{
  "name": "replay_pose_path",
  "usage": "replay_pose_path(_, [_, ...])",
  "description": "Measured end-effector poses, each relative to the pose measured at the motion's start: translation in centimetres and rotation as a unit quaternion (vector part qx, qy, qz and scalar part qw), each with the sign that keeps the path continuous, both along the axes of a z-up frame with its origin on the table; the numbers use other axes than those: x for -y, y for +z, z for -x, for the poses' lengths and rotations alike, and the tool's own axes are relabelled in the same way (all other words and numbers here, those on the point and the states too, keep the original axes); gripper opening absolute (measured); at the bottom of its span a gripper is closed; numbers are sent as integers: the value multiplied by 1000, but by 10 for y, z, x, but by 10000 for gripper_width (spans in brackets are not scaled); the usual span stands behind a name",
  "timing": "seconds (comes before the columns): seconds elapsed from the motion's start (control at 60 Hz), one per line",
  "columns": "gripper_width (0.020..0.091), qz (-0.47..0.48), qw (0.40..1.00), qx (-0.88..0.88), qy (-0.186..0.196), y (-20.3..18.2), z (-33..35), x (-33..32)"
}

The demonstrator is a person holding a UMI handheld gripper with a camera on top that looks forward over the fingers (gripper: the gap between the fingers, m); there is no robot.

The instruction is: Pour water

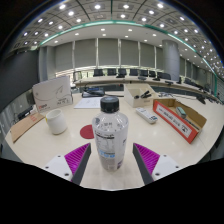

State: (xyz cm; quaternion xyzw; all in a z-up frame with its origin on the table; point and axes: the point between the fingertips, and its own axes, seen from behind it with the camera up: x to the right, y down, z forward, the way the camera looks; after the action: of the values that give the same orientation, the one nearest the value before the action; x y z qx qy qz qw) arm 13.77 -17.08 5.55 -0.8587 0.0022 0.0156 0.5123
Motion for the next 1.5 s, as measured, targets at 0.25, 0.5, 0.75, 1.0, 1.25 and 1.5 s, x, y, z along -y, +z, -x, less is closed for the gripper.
replay_pose_path(0.25, [586,-42,999,-8,-8,-16,5,-41])
replay_pose_path(0.5, [455,-47,999,2,-12,-15,8,-47])
replay_pose_path(0.75, [408,-31,989,138,-32,30,3,-60])
replay_pose_path(1.0, [407,-36,929,368,-6,97,30,-117])
replay_pose_path(1.25, [407,-37,772,630,78,114,85,-175])
replay_pose_path(1.5, [403,-49,615,775,140,100,119,-196])
